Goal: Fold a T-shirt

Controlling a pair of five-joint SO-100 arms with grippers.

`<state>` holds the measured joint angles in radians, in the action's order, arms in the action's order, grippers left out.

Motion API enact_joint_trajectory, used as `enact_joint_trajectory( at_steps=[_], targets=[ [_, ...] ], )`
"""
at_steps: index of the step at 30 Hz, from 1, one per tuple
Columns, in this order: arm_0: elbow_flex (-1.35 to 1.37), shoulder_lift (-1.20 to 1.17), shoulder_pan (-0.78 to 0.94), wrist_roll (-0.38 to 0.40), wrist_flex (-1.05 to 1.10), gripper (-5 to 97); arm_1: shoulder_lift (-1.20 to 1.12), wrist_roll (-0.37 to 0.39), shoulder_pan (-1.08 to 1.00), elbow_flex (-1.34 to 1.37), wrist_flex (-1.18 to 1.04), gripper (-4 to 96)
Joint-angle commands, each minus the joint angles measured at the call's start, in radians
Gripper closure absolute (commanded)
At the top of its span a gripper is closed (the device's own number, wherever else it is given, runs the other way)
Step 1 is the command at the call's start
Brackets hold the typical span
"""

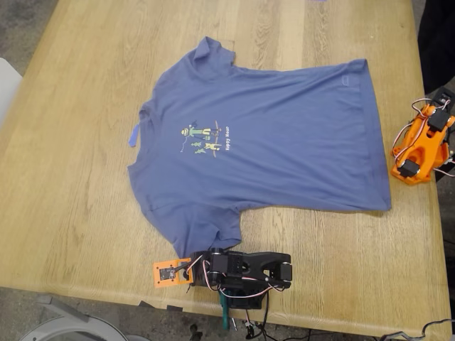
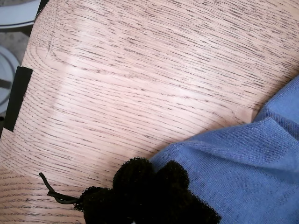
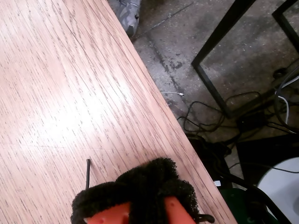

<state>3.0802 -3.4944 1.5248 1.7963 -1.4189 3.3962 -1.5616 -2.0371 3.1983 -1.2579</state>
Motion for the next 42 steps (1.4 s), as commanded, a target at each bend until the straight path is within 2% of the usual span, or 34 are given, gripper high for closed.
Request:
enact_joint_trajectory(
  at_steps=[1,17,30,38,42],
  targets=[
    [-0.014,-0.1,0.023,-0.002,-0.009,92,0.006,0.012,-0.11,0.069,0.015,91.1],
    [-0.014,-0.106,0.025,0.002,-0.009,92,0.009,0.017,-0.094,0.064,0.011,91.1],
    [-0.014,-0.115,0.029,0.008,-0.008,92,0.011,0.034,-0.038,0.064,0.149,91.1],
    [-0.02,-0.115,0.032,0.025,0.031,92,0.011,0.037,-0.035,0.054,0.184,90.4],
    [-0.058,-0.115,0.015,0.018,0.114,92,0.011,0.051,0.057,-0.028,0.16,87.9]
  ],
)
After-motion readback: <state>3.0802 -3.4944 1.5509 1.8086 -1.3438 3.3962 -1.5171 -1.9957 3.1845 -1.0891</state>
